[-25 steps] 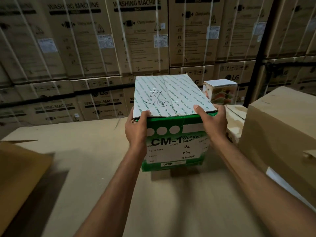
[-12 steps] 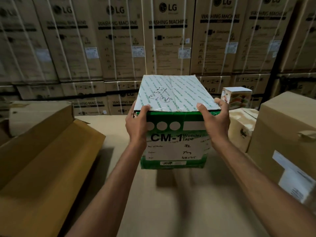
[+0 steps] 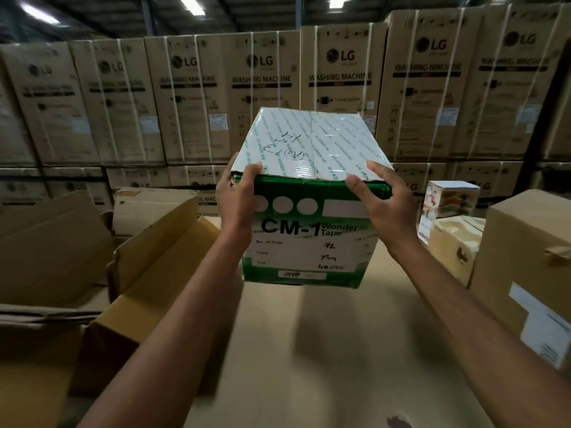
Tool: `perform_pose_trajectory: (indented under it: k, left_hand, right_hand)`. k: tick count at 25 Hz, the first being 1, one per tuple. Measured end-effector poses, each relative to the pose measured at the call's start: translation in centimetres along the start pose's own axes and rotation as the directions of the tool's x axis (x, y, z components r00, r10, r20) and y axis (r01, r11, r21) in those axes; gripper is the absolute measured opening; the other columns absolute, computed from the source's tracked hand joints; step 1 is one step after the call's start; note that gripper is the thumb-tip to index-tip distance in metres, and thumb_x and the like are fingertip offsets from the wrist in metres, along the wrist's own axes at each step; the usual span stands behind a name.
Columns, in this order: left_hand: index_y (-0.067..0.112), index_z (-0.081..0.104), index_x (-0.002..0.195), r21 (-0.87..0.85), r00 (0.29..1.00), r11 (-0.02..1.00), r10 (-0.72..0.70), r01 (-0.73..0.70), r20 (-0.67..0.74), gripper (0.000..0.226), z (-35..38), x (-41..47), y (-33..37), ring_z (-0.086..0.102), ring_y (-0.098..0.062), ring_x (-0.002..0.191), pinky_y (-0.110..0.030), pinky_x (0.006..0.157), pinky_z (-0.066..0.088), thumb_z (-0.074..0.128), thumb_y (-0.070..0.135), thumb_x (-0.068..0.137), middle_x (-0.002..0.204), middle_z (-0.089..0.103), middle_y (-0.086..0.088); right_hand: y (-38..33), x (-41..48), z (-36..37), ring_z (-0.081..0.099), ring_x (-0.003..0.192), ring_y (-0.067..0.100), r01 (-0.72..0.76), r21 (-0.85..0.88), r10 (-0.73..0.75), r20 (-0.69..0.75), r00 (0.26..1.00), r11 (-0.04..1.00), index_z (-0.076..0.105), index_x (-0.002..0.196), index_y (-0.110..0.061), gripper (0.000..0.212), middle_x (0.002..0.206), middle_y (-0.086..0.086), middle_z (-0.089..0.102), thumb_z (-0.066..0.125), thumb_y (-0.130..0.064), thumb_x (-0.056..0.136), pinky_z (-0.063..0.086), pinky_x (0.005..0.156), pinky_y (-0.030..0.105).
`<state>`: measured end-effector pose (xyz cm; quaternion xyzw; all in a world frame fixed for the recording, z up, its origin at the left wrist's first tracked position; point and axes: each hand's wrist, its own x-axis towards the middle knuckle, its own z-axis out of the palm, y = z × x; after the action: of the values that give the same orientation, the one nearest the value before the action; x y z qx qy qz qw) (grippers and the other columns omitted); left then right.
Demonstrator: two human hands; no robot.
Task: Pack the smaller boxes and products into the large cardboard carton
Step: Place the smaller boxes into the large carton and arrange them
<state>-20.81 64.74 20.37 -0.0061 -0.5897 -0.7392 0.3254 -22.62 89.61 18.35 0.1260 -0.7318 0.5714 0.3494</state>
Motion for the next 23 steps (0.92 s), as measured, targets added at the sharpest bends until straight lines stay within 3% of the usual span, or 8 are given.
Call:
perform_pose_trajectory:
  k: [5,12,17,20,23]
  left_hand:
    - [0.016,0.066,0.128,-0.028,0.993,0.993,0.115,-0.115,-0.004,0.038,-5.5,-1.1,7.2,0.075,-0.023,0.089,-0.027,0.061,0.057,0.069,0.028,0.092,0.107,0.076,-0.009]
    - [0.009,0.065,0.124,-0.052,0.962,0.960,0.275,-0.274,0.006,0.034,-16.3,2.0,15.4,0.075,-0.022,0.083,-0.027,0.058,0.055,0.067,0.025,0.094,0.106,0.076,-0.013]
    - [0.007,0.067,0.121,-0.021,0.940,0.940,0.341,-0.340,0.033,0.029,-27.1,7.0,18.5,0.072,-0.015,0.077,-0.026,0.056,0.054,0.064,0.021,0.096,0.100,0.075,-0.009]
    - [-0.001,0.063,0.123,0.000,0.927,0.928,0.372,-0.372,0.042,0.035,-32.9,10.5,19.7,0.071,-0.012,0.074,-0.025,0.056,0.053,0.063,0.021,0.096,0.095,0.072,-0.005]
    - [-0.001,0.064,0.110,0.023,0.914,0.914,0.404,-0.405,0.035,0.030,-37.5,14.7,20.5,0.066,-0.011,0.070,-0.026,0.056,0.051,0.065,0.023,0.093,0.084,0.065,-0.001]
  right_hand:
    - [-7.1,-2.1,2.0,0.057,0.128,0.014,0.154,0.028,-0.156,0.134,0.979,0.988,0.054,0.141,-0.044,0.099,0.143,-0.006,0.052,0.084,-0.081,0.054,0.058,0.099,0.045]
    - [-17.2,-3.6,10.4,0.053,0.132,0.014,0.329,0.059,-0.335,0.150,0.930,0.942,0.048,0.149,-0.036,0.104,0.148,-0.001,0.049,0.092,-0.058,0.058,0.058,0.100,0.043]
    - [-21.6,-5.9,21.7,0.052,0.132,0.012,0.392,0.069,-0.398,0.106,0.911,0.917,0.047,0.152,-0.023,0.099,0.150,0.002,0.051,0.094,-0.037,0.066,0.054,0.103,0.026]
    - [-23.7,-7.0,28.2,0.052,0.134,0.013,0.411,0.089,-0.417,0.070,0.906,0.907,0.046,0.152,-0.025,0.099,0.151,0.001,0.050,0.093,-0.043,0.067,0.056,0.103,0.036]
    - [-25.1,-7.3,34.2,0.050,0.136,0.013,0.419,0.097,-0.424,0.035,0.905,0.903,0.046,0.153,-0.023,0.101,0.151,0.001,0.049,0.091,-0.051,0.067,0.056,0.103,0.038]
